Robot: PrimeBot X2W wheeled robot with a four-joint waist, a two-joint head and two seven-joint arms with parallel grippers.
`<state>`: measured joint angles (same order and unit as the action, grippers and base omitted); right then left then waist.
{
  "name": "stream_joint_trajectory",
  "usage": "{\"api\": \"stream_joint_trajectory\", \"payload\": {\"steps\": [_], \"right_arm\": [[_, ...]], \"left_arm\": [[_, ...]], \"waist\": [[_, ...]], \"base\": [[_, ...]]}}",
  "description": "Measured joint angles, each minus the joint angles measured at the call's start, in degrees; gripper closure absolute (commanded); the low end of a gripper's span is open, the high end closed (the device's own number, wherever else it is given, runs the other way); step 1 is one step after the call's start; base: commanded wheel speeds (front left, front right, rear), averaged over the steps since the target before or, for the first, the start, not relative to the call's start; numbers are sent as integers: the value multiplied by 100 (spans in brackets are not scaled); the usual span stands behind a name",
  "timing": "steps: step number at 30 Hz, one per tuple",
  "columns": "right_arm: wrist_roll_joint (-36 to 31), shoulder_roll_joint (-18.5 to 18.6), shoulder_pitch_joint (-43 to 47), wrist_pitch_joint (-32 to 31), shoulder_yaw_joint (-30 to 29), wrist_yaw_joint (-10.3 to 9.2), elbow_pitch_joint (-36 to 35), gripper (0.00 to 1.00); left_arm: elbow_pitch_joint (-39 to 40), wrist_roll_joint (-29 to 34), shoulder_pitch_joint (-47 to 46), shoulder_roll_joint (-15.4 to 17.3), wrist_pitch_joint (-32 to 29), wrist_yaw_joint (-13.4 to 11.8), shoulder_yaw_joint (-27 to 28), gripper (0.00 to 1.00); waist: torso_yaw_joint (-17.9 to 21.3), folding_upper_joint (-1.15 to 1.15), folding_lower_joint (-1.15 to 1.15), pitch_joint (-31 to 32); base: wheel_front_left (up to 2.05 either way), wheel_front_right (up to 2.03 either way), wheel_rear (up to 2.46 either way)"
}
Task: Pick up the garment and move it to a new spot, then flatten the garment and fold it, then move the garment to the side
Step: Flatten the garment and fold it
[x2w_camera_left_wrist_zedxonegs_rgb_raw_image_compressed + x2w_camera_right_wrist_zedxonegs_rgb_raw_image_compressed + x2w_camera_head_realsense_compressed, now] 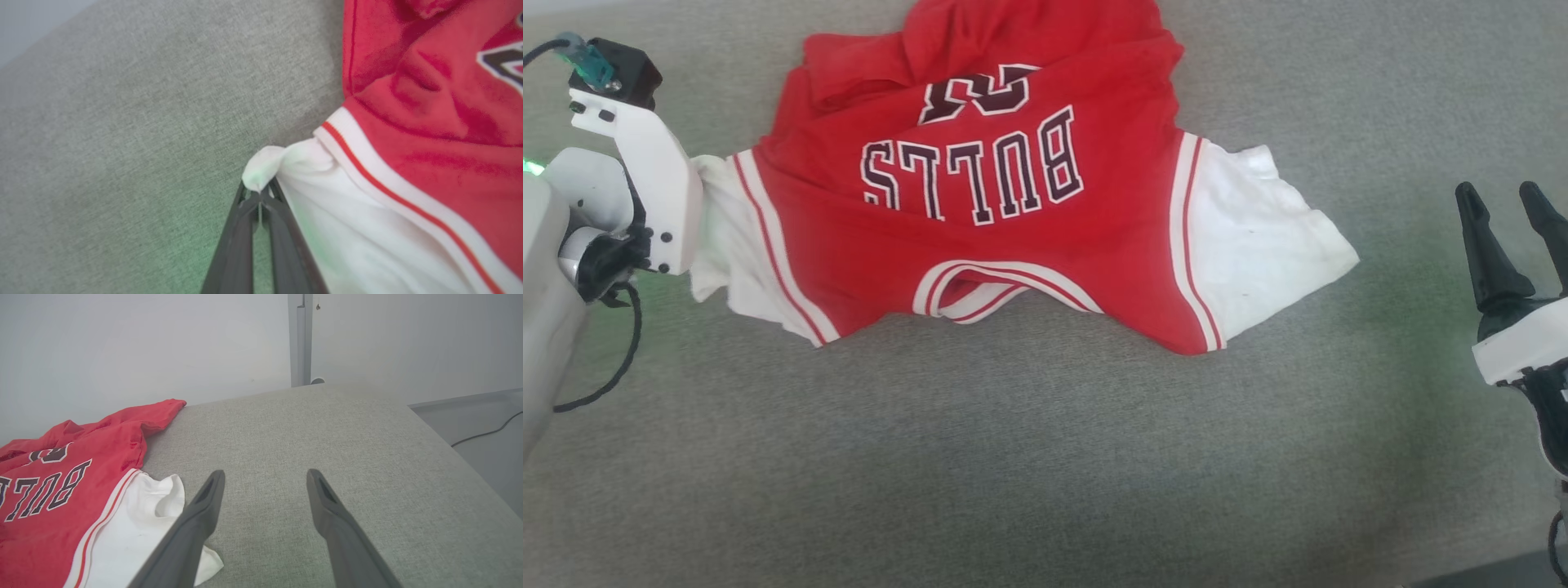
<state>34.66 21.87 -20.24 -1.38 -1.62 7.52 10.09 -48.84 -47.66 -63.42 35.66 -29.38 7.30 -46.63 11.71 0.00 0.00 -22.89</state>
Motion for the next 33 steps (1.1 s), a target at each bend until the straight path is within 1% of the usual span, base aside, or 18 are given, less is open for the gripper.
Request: {"api": "stream_joint_trajectory", "payload": {"steps": [1, 2, 3, 7, 13, 15, 18, 19, 21, 24, 26, 27, 29, 30, 33], "right_arm": [[-11, 15, 1, -16, 18, 0, -12, 0], [-35, 33, 2, -32, 30, 0, -27, 0], [-49, 52, 3, -67, 44, 0, -42, 0], [-90, 154, 64, -261, 152, 0, -84, 0], [-90, 400, 287, -736, 198, 0, -112, 0], [-64, 477, 342, -905, 196, 0, -122, 0], [-14, 603, 400, -1205, 178, 0, -136, 0], [22, 717, 480, -1460, 177, 0, -151, 0], [73, 865, 563, -1822, 220, 0, -160, 0], [178, 1068, 603, -2242, 198, 0, -203, 0], [240, 1184, 607, -2557, 162, 0, -220, 0], [240, 1184, 607, -2557, 162, 0, -220, 0], [276, 1313, 610, -2925, 166, 0, -219, 0], [336, 1418, 609, -3326, 193, 0, -220, 0], [364, 1491, 559, -3772, 183, 1, -200, 0]], "left_arm": [[-58, -77, -1, -30, 83, 3, 20, 60], [-92, -146, 1, -55, 171, 3, 30, 44], [-104, -178, 3, -74, 309, 4, 45, 0], [22, -348, 113, -104, 923, 10, 110, 0], [268, -560, 700, -107, 2175, 10, 292, 0], [348, -624, 965, -191, 2652, -4, 403, 0], [513, -693, 1410, -400, 3394, -102, 542, 0], [634, -695, 1723, -536, 3888, -158, 586, 0], [753, -701, 2045, -671, 4242, -229, 665, 0], [1034, -547, 2456, -816, 4420, -441, 920, 0], [1539, -281, 2750, -960, 4423, -579, 1437, 0], [1539, -281, 2750, -960, 4423, -579, 1437, 0], [2068, 201, 3101, -1143, 4439, -665, 1904, 0], [2526, 655, 3610, -1365, 4436, -704, 2340, 0], [3118, 1317, 4218, -1703, 4436, -704, 2865, 0]], "waist": [[-29, 0, 0, 15], [-64, 0, 0, 37], [-102, 0, 0, 63], [-284, 0, 0, 205], [-650, 0, 0, 438], [-785, 0, 0, 507], [-1001, 0, 0, 601], [-1157, 0, 0, 652], [-1319, 0, 0, 692], [-1559, 0, 0, 729], [-1716, 0, 0, 741], [-1716, 0, 0, 741], [-1865, 0, 0, 744], [-1999, 0, 0, 740], [-2159, 0, 0, 729]], "base": [[0, 0, 0], [0, 0, 0], [0, 0, 0], [0, 0, 0], [0, 0, 0], [0, 0, 0], [0, 0, 0], [0, 0, 0], [0, 0, 0], [0, 0, 0], [0, 0, 0], [0, 0, 0], [0, 0, 0], [0, 0, 0], [0, 0, 0]]}}
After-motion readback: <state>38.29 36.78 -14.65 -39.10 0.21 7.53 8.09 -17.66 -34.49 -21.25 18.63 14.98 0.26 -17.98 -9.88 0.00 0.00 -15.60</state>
